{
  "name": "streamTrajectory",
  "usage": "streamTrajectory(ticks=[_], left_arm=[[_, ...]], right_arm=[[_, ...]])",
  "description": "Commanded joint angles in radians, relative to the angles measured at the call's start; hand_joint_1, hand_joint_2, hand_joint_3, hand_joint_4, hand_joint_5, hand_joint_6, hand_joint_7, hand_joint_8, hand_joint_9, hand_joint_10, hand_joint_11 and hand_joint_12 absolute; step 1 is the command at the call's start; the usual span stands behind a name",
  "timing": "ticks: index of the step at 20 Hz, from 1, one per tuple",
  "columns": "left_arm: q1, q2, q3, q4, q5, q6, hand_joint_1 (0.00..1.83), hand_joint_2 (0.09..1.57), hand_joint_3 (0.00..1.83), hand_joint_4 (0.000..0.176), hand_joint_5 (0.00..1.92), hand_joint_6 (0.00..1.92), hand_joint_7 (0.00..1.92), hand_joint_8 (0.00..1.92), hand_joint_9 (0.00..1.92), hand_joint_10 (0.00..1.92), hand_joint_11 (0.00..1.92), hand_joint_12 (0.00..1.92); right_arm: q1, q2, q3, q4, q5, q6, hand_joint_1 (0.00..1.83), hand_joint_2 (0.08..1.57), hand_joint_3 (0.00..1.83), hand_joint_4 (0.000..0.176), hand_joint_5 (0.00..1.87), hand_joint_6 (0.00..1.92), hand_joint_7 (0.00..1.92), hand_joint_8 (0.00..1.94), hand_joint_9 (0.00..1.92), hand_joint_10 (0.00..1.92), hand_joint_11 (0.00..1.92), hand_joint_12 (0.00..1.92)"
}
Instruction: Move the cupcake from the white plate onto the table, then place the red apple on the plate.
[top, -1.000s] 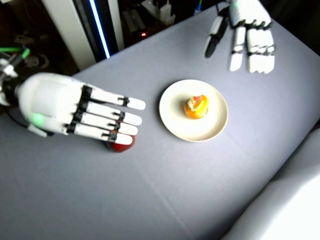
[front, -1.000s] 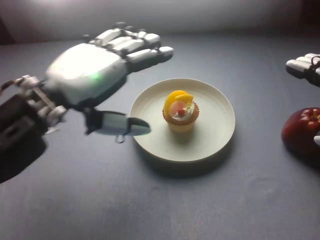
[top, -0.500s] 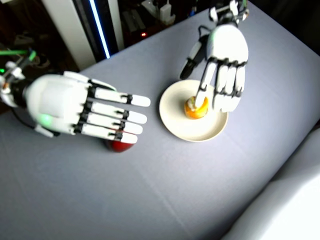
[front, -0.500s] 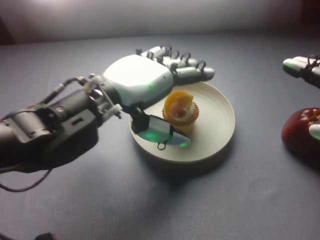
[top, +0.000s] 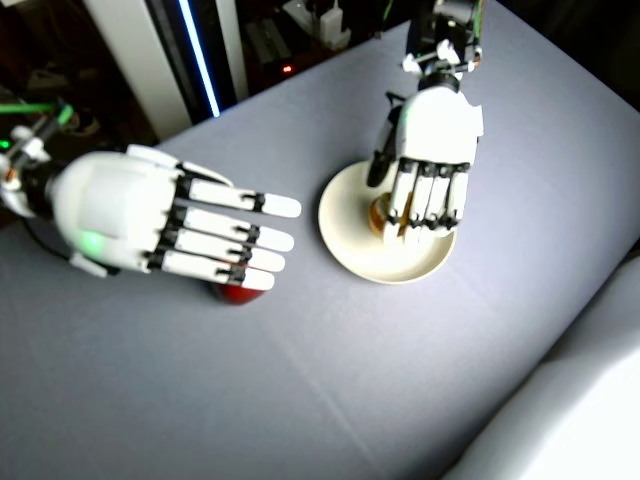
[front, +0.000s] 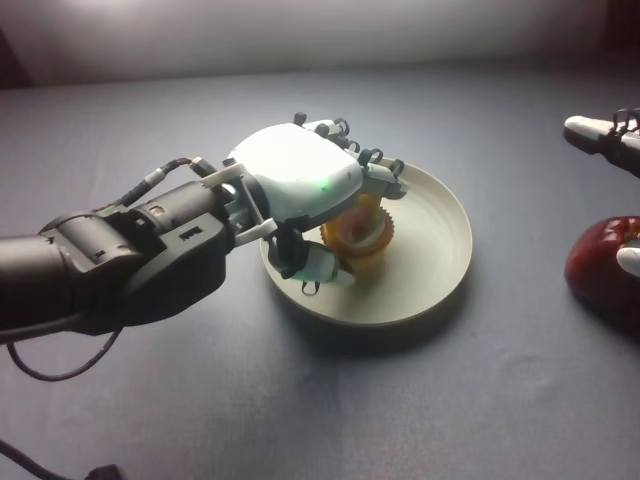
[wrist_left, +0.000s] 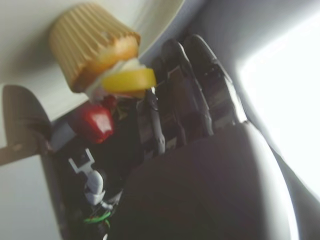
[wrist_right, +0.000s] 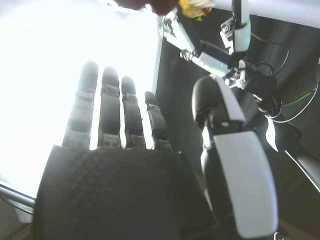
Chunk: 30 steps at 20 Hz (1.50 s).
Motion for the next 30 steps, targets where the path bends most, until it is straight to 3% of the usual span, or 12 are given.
streamTrajectory(ticks=[1, 2, 3, 7, 12, 13, 14, 21, 23, 26, 27, 30], left_arm=[[-0.012, -0.005, 0.007, 0.0, -0.087, 0.015, 1.14, 1.01, 0.0, 0.002, 0.81, 0.02, 0.78, 0.05, 0.77, 0.07, 0.42, 1.13], [-0.014, -0.008, 0.009, -0.008, -0.083, 0.028, 1.24, 1.09, 0.0, 0.0, 1.07, 0.37, 0.88, 1.06, 0.9, 0.31, 0.51, 1.17], [-0.016, -0.011, 0.01, -0.019, -0.081, 0.046, 1.25, 1.14, 0.0, 0.0, 1.06, 0.52, 0.84, 1.37, 0.82, 0.82, 0.55, 1.29], [-0.021, -0.01, 0.009, -0.029, -0.089, 0.049, 1.18, 1.08, 0.0, 0.0, 1.06, 0.83, 0.85, 1.29, 0.84, 1.55, 0.76, 1.69], [-0.03, 0.036, -0.036, -0.035, -0.164, 0.049, 1.27, 1.09, 0.0, 0.0, 1.19, 0.38, 0.95, 1.25, 0.88, 0.94, 0.7, 1.38], [-0.034, 0.057, -0.052, -0.033, -0.181, 0.05, 1.36, 1.1, 0.0, 0.0, 1.24, 0.21, 0.95, 1.14, 0.88, 1.27, 0.69, 1.29], [-0.037, 0.089, -0.078, -0.025, -0.208, 0.05, 1.28, 1.09, 0.0, 0.0, 1.23, 0.37, 0.97, 1.13, 0.85, 0.9, 0.62, 1.24], [0.058, 0.336, -0.257, -0.028, -0.395, 0.053, 1.24, 1.14, 0.0, 0.0, 0.98, 0.78, 0.91, 1.3, 0.97, 0.7, 0.81, 1.19], [0.103, 0.378, -0.289, -0.047, -0.427, 0.057, 1.34, 1.15, 0.01, 0.0, 0.97, 0.7, 0.87, 1.29, 0.83, 1.31, 0.72, 1.28], [0.121, 0.393, -0.3, -0.055, -0.438, 0.06, 1.27, 1.1, 0.0, 0.0, 1.22, 0.31, 0.9, 1.32, 0.94, 0.88, 0.86, 1.3], [0.121, 0.393, -0.3, -0.055, -0.438, 0.06, 1.36, 1.11, 0.0, 0.0, 1.26, 0.15, 0.9, 1.22, 0.9, 1.27, 0.84, 1.3], [0.163, 0.419, -0.325, -0.078, -0.461, 0.071, 1.28, 1.08, 0.0, 0.0, 1.3, 0.18, 0.96, 1.21, 1.02, 0.66, 0.86, 1.18]], right_arm=[[0.012, 0.003, 0.005, 0.026, 0.118, 0.01, 0.64, 1.36, 0.0, 0.043, 0.05, 0.0, 0.14, 0.0, 0.22, 0.0, 0.07, 0.5], [0.012, 0.003, 0.005, 0.025, 0.118, 0.012, 0.63, 1.36, 0.0, 0.044, 0.05, 0.0, 0.13, 0.0, 0.21, 0.0, 0.09, 0.45], [0.012, 0.003, 0.005, 0.024, 0.117, 0.014, 0.64, 1.35, 0.0, 0.051, 0.06, 0.0, 0.13, 0.0, 0.22, 0.0, 0.11, 0.4], [0.012, 0.003, 0.005, 0.023, 0.117, 0.017, 0.63, 1.36, 0.0, 0.044, 0.07, 0.0, 0.14, 0.0, 0.23, 0.0, 0.15, 0.37], [0.011, 0.002, 0.004, 0.023, 0.116, 0.024, 0.62, 1.35, 0.0, 0.058, 0.08, 0.0, 0.16, 0.01, 0.24, 0.0, 0.15, 0.36], [0.011, 0.002, 0.004, 0.023, 0.116, 0.025, 0.62, 1.36, 0.0, 0.062, 0.08, 0.0, 0.16, 0.01, 0.23, 0.0, 0.15, 0.35], [0.011, 0.002, 0.003, 0.023, 0.116, 0.025, 0.62, 1.36, 0.0, 0.06, 0.08, 0.0, 0.15, 0.0, 0.22, 0.0, 0.15, 0.35], [0.009, 0.002, -0.003, 0.024, 0.117, 0.039, 0.66, 1.39, 0.0, 0.059, 0.09, 0.0, 0.16, 0.0, 0.25, 0.01, 0.17, 0.34], [0.009, 0.002, -0.004, 0.025, 0.116, 0.04, 0.68, 1.38, 0.0, 0.042, 0.1, 0.01, 0.16, 0.0, 0.25, 0.0, 0.17, 0.34], [0.008, 0.002, -0.005, 0.025, 0.116, 0.04, 0.69, 1.39, 0.0, 0.032, 0.1, 0.0, 0.15, 0.0, 0.23, 0.0, 0.16, 0.33], [0.008, 0.002, -0.005, 0.025, 0.116, 0.04, 0.69, 1.39, 0.0, 0.032, 0.11, 0.0, 0.14, 0.0, 0.23, 0.0, 0.16, 0.32], [0.008, 0.002, -0.005, 0.026, 0.116, 0.042, 0.71, 1.38, 0.0, 0.042, 0.1, 0.0, 0.18, 0.01, 0.26, 0.01, 0.17, 0.33]])
